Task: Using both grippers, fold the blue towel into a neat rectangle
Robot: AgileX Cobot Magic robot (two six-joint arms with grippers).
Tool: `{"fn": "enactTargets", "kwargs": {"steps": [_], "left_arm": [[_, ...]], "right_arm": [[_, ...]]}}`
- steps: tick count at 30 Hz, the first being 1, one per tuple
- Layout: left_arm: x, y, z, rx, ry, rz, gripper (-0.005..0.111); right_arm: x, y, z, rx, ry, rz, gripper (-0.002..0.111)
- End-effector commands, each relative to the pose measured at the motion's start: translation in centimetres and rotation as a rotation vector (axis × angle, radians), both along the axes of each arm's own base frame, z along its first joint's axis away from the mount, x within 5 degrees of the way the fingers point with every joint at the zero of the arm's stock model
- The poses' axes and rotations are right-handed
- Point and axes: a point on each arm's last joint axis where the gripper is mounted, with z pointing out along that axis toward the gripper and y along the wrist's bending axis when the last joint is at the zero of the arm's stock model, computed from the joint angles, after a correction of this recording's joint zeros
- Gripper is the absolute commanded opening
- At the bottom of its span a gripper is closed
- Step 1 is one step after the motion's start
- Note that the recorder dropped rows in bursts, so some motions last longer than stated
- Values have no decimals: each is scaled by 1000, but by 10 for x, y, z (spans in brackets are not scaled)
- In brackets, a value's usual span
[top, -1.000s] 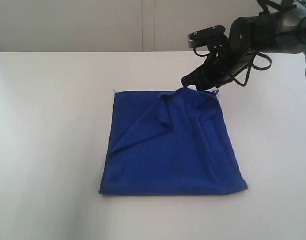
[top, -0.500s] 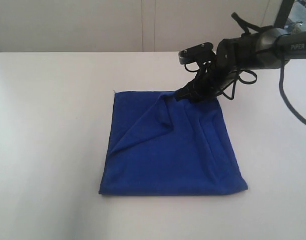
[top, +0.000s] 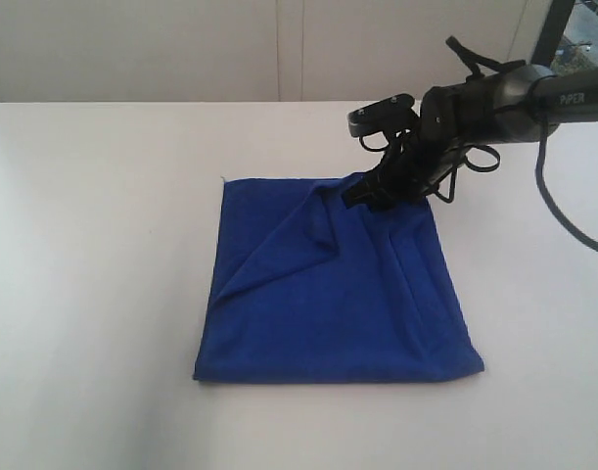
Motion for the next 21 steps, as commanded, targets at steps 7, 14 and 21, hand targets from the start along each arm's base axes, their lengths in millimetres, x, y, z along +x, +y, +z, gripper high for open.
{"fn": "enactTargets", "kwargs": {"steps": [7, 14, 21], "left_arm": [[-2, 0, 1, -5, 4, 6, 0], [-2, 0, 1, -5, 4, 6, 0], [-2, 0, 1, -5, 4, 6, 0]], "right_arm": [[2, -7, 1, -97, -22, 33, 41], [2, -8, 2, -119, -32, 40, 35], [2, -8, 2, -119, -32, 40, 13]]}}
